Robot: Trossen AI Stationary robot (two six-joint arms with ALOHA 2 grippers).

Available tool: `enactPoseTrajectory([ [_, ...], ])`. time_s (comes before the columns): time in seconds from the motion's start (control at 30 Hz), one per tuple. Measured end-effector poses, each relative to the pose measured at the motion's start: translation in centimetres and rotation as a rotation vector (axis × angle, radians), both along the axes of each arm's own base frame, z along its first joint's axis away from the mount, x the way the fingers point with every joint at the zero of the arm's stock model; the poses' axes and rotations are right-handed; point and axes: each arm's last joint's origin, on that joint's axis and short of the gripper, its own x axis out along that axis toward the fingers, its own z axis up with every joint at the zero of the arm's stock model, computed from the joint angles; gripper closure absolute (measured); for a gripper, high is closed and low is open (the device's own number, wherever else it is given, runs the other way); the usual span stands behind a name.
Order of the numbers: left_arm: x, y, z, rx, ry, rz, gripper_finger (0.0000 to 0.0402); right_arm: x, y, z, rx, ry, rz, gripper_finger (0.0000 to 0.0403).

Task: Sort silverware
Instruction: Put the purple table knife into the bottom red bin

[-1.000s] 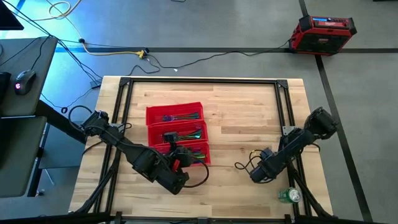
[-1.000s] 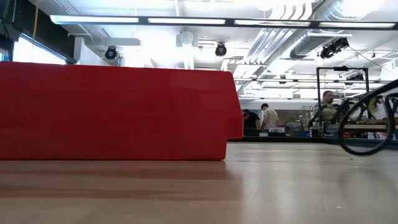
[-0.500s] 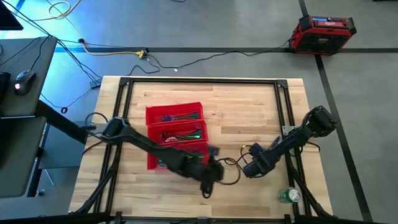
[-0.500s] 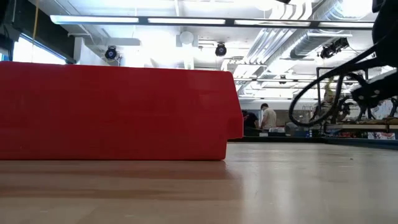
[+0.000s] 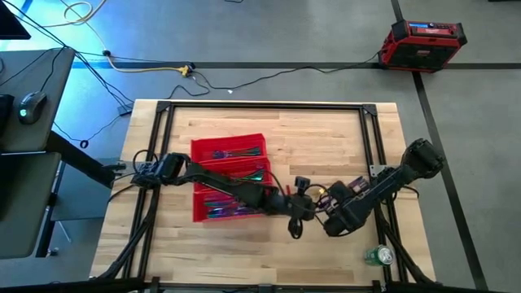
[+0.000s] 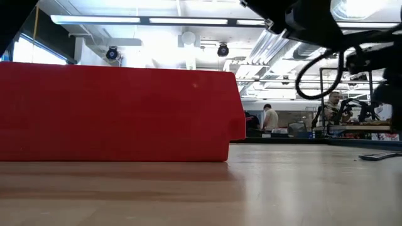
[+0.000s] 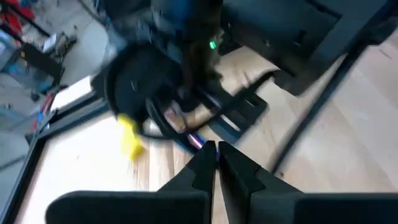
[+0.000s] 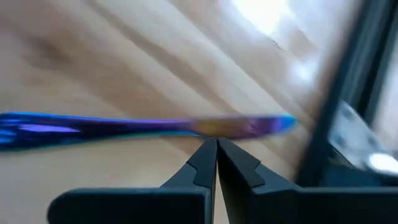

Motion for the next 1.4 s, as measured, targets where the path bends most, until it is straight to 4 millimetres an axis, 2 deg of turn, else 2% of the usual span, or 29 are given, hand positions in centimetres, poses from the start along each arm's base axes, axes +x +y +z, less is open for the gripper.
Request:
enactPoseTrajectory([
  [0.17, 0.0, 0.0, 0.0, -0.042, -0.007, 0.024, 0.0402, -1.2, -1.4, -1.8, 0.032, 0.075, -0.112, 0.0403],
  [0.27, 0.0, -0.1, -0.4, -0.037, 0.01, 0.022, 0.0402, -1.8, -2.3, -3.4, 0.042, 0.061, -0.135, 0.0403],
  [0.43, -0.2, -0.5, -0.6, -0.039, 0.029, 0.018, 0.0402, -2.3, -3.9, -4.6, 0.006, 0.04, -0.151, 0.0403],
  [0.6, -0.1, 0.2, -1.0, -0.2, 0.073, -0.016, 0.0402, -1.7, -4.6, -4.9, 0.001, 0.049, -0.028, 0.0403],
  [0.67, 0.1, 0.7, -1.2, -0.247, 0.082, -0.026, 0.0402, -1.0, -4.6, -4.9, -0.037, -0.01, 0.032, 0.0403],
  [0.8, 0.4, 1.6, -2.6, -0.231, 0.121, 0.011, 0.0402, 0.3, -4.3, -4.9, -0.088, -0.14, 0.118, 0.0403],
  [0.93, 0.4, 2.5, -3.5, -0.204, 0.164, 0.061, 0.0402, 0.9, -4.1, -5.0, -0.071, -0.147, 0.209, 0.0403],
  [1.0, 0.4, 2.8, -3.7, -0.204, 0.181, 0.08, 0.0402, 0.7, -4.1, -4.5, -0.081, -0.128, 0.175, 0.0403],
  [1.13, 0.4, 3.4, -4.2, -0.209, 0.205, 0.097, 0.0402, -0.5, -3.8, -2.0, -0.161, -0.116, 0.112, 0.0403],
  [1.27, 0.6, 4.0, -4.1, -0.227, 0.202, 0.089, 0.0402, -2.5, -3.1, 1.3, -0.207, -0.281, 0.11, 0.0403],
  [1.4, 1.0, 4.9, -4.7, -0.207, 0.209, 0.063, 0.0402, -4.9, -3.2, 3.3, -0.151, -0.512, 0.13, 0.0403],
])
